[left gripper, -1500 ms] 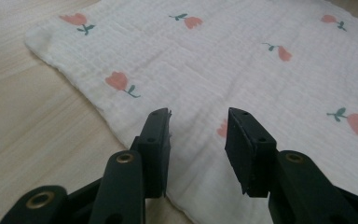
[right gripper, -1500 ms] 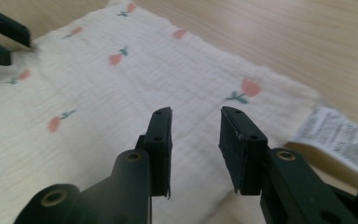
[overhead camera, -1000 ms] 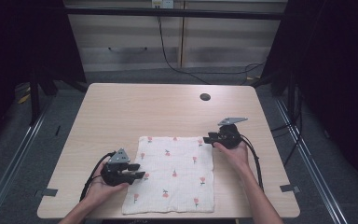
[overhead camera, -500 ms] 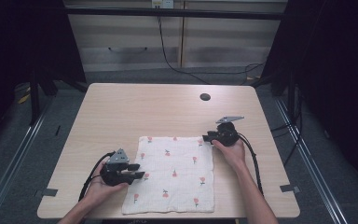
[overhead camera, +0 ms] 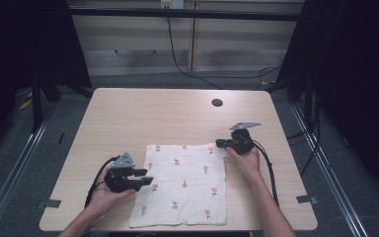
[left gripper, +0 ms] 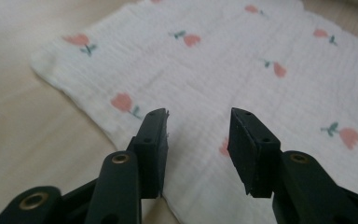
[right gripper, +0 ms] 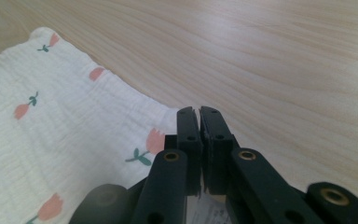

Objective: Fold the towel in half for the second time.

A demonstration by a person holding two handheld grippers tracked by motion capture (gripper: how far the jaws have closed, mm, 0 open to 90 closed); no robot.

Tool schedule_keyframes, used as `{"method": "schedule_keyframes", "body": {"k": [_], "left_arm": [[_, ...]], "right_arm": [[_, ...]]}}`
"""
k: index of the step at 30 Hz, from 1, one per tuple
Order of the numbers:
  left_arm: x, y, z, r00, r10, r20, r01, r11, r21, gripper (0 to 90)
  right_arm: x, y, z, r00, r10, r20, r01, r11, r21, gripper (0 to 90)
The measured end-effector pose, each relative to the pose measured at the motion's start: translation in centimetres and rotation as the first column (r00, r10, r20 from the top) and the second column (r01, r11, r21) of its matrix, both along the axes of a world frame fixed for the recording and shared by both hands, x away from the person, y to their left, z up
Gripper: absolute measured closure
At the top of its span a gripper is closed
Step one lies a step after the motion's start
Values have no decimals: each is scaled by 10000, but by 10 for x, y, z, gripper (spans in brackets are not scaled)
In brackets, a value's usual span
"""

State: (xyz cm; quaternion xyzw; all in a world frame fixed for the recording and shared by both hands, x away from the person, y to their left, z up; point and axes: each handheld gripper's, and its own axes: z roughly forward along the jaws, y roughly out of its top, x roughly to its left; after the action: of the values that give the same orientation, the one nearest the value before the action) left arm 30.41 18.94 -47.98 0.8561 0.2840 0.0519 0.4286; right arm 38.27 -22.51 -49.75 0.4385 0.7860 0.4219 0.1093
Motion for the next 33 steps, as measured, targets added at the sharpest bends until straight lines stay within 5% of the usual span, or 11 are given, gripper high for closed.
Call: {"method": "schedule_keyframes", "body": {"k": [3,5,10,12,17,25,28,33], "left_arm": [[22,0,12,9977,501,466,-489,9984,-271,593],[37,-3,13,9964,786,327,-770,9959,-473,598],[65,-4,11,9904,1348,291,-1342,9907,-211,607],[85,0,6,9871,1598,-136,-1598,9871,-10,613],[106,-7,-9,9804,1951,-260,-1956,9806,-154,628],[113,-14,-23,9779,2075,-258,-2061,9774,472,607],[113,-18,-25,9825,1853,-171,-1838,9806,680,614],[110,-22,-26,9888,1489,129,-1495,9846,909,749]], "right_arm": [[-1,-2,2,10000,18,-55,-18,10000,69,878],[-3,-3,3,10000,15,7,-15,9999,112,878],[-5,-4,3,10000,-2,-62,2,9999,120,878],[-7,-6,1,10000,30,-89,-30,10000,61,878],[-7,-8,-5,9998,-92,-161,94,9999,117,877],[-7,-7,-5,9998,-212,-17,212,9993,311,876],[-7,-7,-4,9997,-229,-81,231,9993,295,876],[-8,-7,-6,9997,-238,-94,241,9992,305,876]]}}
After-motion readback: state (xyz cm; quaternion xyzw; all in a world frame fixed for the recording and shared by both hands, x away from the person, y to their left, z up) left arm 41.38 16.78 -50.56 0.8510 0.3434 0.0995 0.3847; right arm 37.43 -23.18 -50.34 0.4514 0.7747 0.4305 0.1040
